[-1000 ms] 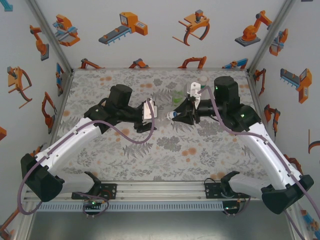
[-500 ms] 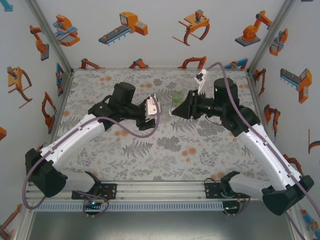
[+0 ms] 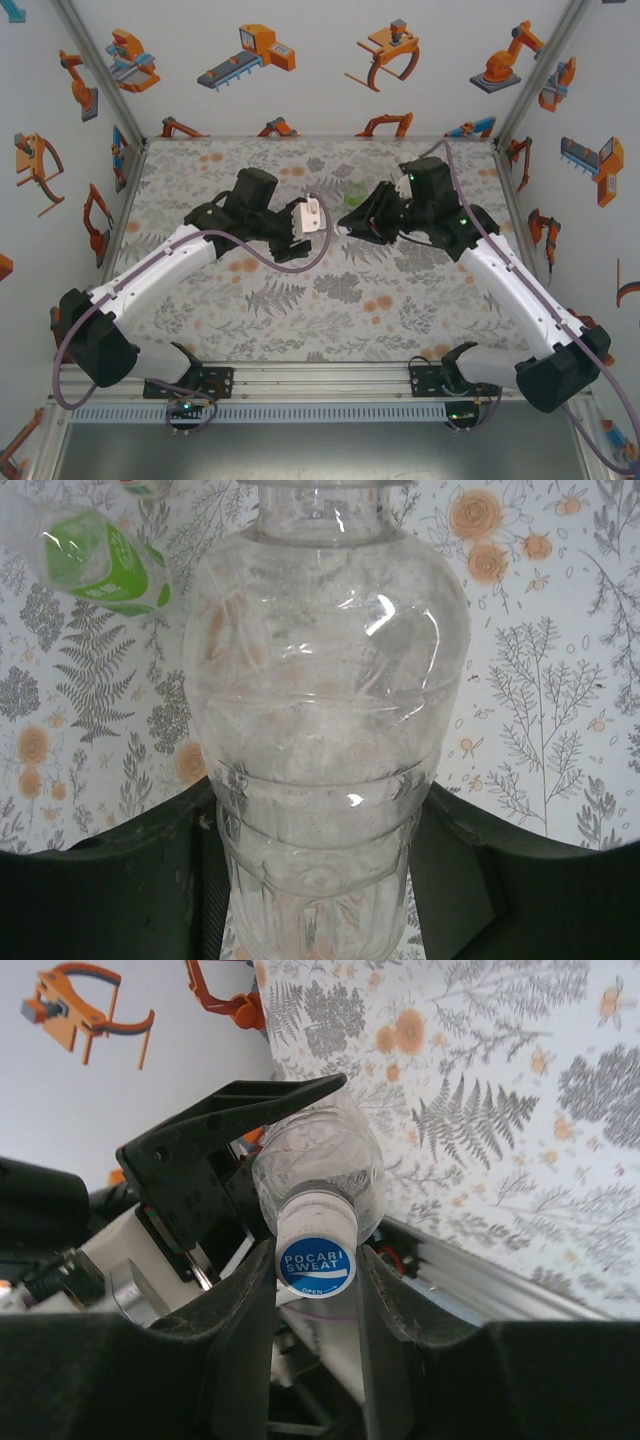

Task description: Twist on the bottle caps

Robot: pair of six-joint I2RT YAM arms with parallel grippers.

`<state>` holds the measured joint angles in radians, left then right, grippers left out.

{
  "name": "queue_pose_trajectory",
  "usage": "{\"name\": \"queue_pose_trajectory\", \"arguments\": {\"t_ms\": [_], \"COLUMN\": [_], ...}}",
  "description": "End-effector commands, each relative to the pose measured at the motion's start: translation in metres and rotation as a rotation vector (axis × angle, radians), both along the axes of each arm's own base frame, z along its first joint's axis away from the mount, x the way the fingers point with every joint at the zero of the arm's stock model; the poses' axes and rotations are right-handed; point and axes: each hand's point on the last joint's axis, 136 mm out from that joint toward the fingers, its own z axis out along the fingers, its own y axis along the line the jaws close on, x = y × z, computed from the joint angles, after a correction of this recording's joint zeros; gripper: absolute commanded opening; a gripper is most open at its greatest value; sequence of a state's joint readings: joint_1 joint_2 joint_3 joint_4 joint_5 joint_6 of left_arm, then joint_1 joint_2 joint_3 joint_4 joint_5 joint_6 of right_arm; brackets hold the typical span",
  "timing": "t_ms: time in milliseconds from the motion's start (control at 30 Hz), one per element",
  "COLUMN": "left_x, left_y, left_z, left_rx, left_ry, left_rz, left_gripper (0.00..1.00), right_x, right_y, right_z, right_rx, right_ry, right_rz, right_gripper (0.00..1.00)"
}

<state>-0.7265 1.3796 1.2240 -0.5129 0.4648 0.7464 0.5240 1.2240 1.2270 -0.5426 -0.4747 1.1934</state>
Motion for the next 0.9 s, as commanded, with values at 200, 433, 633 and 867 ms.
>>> {"name": "queue_pose_trajectory", "arguments": {"t_ms": [200,433,633,867], "left_x": [-0.011,-0.016,-0.017,-0.019], "left_y": [-0.031,-0.029,-0.026,-0.025], "left_z": [0.043,0.037,0.035,0.039], "left_rx": [-0.151,-0.152,-0.14,-0.148], "left_ry": [-0.106,-0.091,-0.083,-0.083], "left_rz": [-0.117,-0.128,-0.123,-0.125], "left_gripper": [0.0,0.0,0.0,0.0], "right_x": [-0.012,-0.01,-0.014,-0.015], "right_y": [0.017,0.007,0.006,-0.012], "right_z": [-0.008,0.029,0.054,0.055], "right_rx": [0.087,-0.026,-0.065,-0.251], "right_ry": [0.16,-0.079,-0.229,-0.397], "right_rz": [0.022,0.11,0.202,0.274], "right_gripper": [0.17,0.51,0.62,0.67]}}
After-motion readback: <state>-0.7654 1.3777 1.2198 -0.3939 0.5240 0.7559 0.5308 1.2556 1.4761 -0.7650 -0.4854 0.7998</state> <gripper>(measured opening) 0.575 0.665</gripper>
